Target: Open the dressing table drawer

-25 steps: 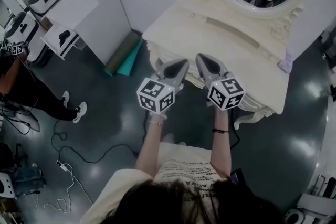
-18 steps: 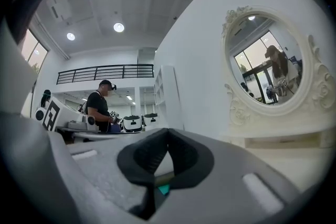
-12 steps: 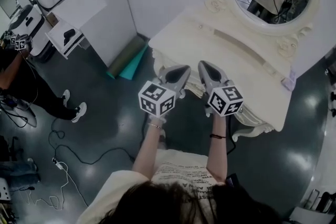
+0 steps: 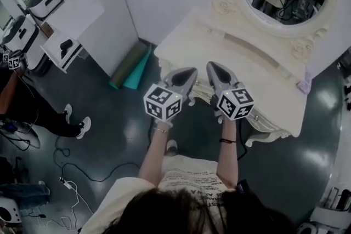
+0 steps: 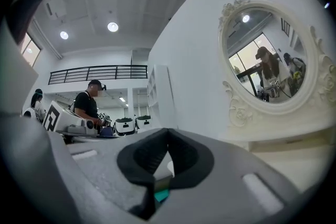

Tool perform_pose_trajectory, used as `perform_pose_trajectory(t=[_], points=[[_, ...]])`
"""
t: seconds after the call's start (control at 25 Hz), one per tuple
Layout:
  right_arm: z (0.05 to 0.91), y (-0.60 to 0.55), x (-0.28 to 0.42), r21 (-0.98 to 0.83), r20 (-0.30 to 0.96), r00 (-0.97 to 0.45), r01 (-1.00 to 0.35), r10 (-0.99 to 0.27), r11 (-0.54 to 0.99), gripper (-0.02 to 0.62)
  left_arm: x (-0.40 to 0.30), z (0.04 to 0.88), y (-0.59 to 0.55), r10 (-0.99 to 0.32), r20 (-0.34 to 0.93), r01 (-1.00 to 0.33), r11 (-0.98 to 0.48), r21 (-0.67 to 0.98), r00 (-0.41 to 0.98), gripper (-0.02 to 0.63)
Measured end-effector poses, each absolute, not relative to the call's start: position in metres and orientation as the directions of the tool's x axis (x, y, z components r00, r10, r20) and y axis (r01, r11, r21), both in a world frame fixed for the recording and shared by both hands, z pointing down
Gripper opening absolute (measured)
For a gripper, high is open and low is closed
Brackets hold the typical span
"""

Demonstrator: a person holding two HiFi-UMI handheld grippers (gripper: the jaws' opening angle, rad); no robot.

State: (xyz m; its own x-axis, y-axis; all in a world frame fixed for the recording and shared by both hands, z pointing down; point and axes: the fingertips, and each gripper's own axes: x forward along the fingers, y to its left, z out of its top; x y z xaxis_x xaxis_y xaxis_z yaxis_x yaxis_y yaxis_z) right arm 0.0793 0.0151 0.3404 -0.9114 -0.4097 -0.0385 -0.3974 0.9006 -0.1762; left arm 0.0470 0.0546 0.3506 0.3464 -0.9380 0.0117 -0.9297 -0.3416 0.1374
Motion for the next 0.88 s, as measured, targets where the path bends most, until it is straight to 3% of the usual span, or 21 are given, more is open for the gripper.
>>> perform_pose_trajectory(t=[0.88], points=[[0.355,-0.010,0.014,-0.171,-0.004,-0.857,-0.508,-0.516,0.844,0.003,-0.033,0.356,0.022,-0.894,-0.007,-0.881,-0.444,0.161,0.449,-0.002]])
